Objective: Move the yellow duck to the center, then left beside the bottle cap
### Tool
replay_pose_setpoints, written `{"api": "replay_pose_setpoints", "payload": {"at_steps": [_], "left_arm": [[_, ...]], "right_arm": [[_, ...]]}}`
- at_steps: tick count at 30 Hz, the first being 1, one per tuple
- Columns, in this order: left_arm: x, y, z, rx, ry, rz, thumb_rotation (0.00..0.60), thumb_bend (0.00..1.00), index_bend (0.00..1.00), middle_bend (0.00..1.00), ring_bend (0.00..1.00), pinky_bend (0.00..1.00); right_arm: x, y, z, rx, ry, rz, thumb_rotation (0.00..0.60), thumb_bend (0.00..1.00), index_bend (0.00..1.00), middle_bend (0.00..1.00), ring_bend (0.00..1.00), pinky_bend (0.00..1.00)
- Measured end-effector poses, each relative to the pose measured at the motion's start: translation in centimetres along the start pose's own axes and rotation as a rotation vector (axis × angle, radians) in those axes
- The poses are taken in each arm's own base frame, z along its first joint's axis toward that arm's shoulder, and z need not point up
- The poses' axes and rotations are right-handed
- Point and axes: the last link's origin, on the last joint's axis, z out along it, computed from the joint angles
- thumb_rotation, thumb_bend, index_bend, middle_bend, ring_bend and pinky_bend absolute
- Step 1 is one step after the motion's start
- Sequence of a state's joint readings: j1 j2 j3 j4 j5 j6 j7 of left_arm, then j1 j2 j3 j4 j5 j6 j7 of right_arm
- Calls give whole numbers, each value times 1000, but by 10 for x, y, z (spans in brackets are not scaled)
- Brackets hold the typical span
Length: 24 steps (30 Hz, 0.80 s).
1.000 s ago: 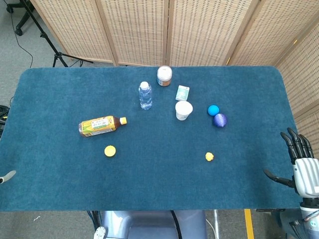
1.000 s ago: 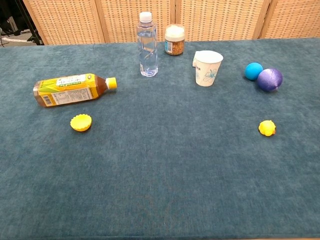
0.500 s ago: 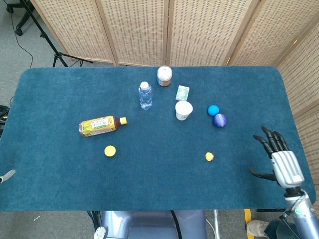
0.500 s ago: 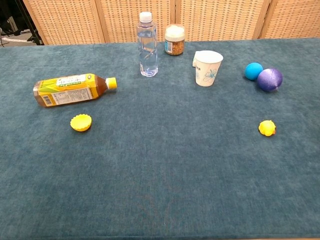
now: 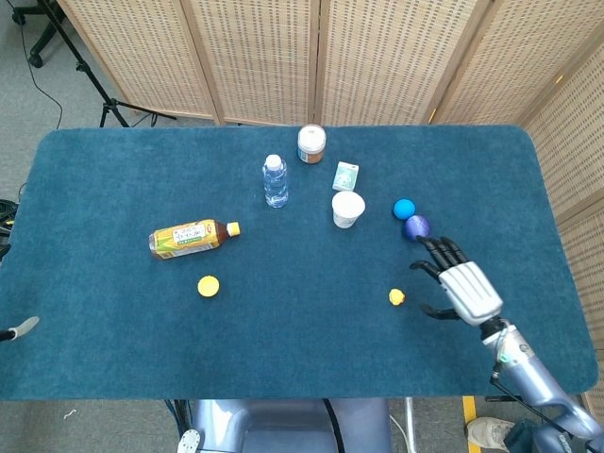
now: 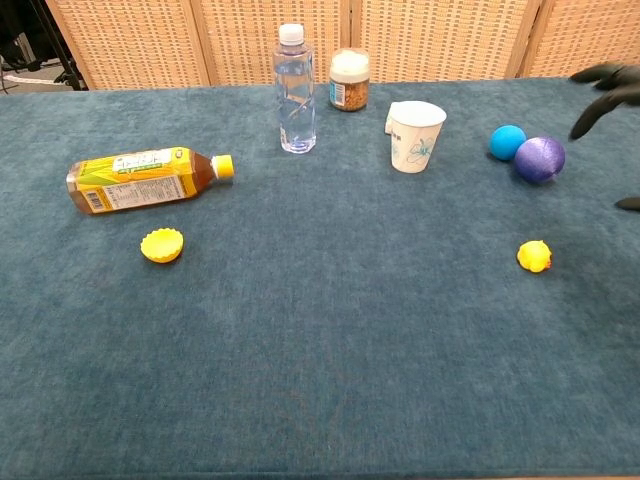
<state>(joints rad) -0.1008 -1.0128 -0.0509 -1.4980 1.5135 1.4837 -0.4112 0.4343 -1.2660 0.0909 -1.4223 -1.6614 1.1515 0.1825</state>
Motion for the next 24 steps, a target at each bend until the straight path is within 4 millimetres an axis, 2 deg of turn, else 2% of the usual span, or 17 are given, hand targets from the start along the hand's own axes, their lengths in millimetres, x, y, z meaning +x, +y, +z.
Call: {"api": "replay_pose_setpoints", "payload": {"at_steps": [5, 11, 24], "left_arm": [[-2, 1, 2, 3, -8, 6, 600, 0, 0, 0, 0, 0], [-4, 2, 2, -4, -13, 14, 600, 0, 0, 0, 0, 0], [-6, 1, 4, 3, -25, 17, 600, 0, 0, 0, 0, 0]], "right_arm": [[-21, -9, 14, 21, -53, 9, 600, 271, 337, 0, 0, 0], [-35, -16, 26, 28, -94, 6, 600, 288, 347, 0, 0, 0], [-66, -7, 38, -28, -176, -51, 600, 318, 355, 0, 0, 0]]}}
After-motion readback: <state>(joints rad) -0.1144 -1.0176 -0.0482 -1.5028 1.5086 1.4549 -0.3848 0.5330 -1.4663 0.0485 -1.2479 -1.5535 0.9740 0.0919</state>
